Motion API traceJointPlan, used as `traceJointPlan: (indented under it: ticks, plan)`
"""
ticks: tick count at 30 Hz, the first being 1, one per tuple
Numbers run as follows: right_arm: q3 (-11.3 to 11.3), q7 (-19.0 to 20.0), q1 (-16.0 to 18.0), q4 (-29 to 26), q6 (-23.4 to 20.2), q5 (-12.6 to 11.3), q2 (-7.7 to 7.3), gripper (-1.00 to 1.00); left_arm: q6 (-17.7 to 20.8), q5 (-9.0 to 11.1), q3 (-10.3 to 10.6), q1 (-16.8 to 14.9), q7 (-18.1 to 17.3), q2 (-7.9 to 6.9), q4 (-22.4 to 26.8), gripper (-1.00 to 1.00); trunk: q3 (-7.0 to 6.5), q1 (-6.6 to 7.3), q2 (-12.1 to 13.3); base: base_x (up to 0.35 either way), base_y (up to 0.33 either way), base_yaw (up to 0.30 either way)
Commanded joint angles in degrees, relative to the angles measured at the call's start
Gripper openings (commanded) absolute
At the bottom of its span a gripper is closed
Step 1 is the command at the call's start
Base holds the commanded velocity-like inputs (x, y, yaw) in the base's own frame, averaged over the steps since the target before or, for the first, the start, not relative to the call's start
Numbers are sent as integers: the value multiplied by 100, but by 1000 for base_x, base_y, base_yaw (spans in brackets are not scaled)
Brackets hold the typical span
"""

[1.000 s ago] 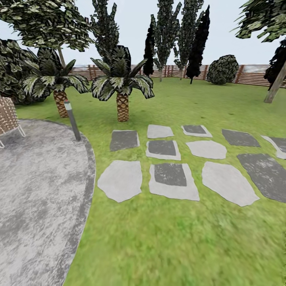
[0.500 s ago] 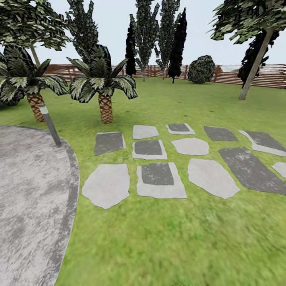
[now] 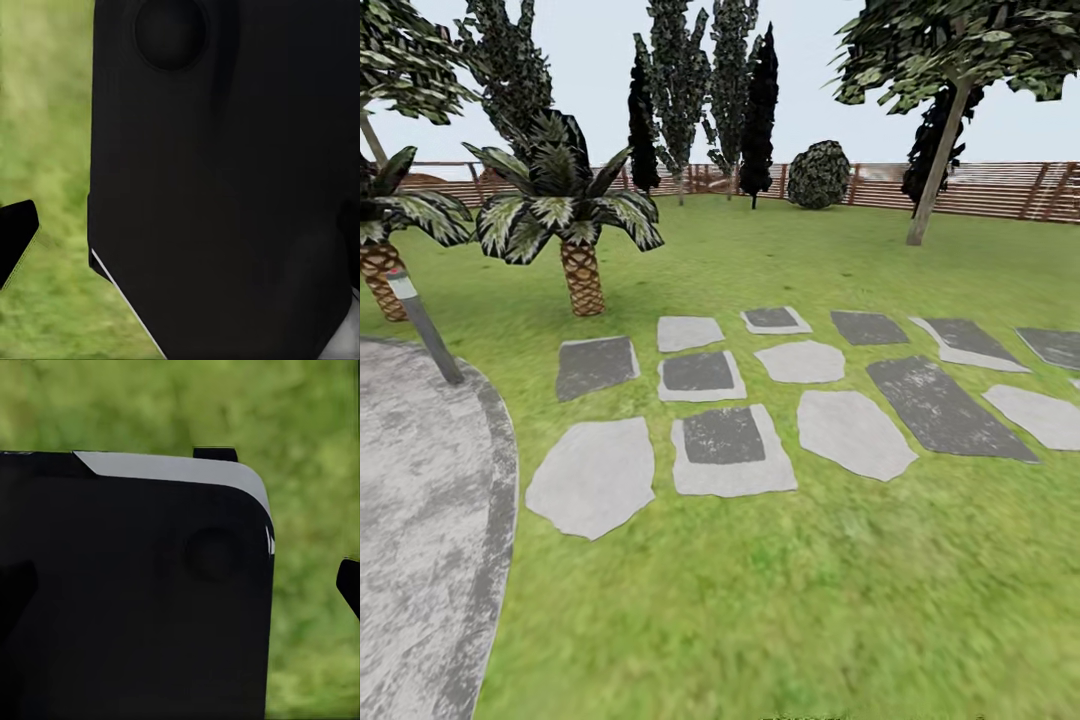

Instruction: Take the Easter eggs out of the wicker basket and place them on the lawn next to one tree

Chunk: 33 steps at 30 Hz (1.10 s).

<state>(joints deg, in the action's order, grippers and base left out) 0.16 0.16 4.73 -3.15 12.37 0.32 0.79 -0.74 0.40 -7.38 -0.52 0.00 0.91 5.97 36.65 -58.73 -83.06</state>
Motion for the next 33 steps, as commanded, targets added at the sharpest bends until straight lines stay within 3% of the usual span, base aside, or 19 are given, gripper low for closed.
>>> traceJointPlan:
  ticks: [1, 22, 33]
  plan:
    - [-1, 2, 7, 7, 20, 3, 0, 100, -7, 4, -35, -1, 0, 0, 1, 100, 5, 0, -2, 0, 0, -269]
    - [-6, 2, 8, 7, 20, 3, 7, 100, -5, 4, -111, -1, 0, -7, 1, 100, 5, 0, -2, 3, 1, -284]
    - [-7, 2, 5, 7, 20, -6, 0, 100, -5, 4, -193, -1, 0, -3, 1, 100, 5, 0, -2, 229, 147, -292]
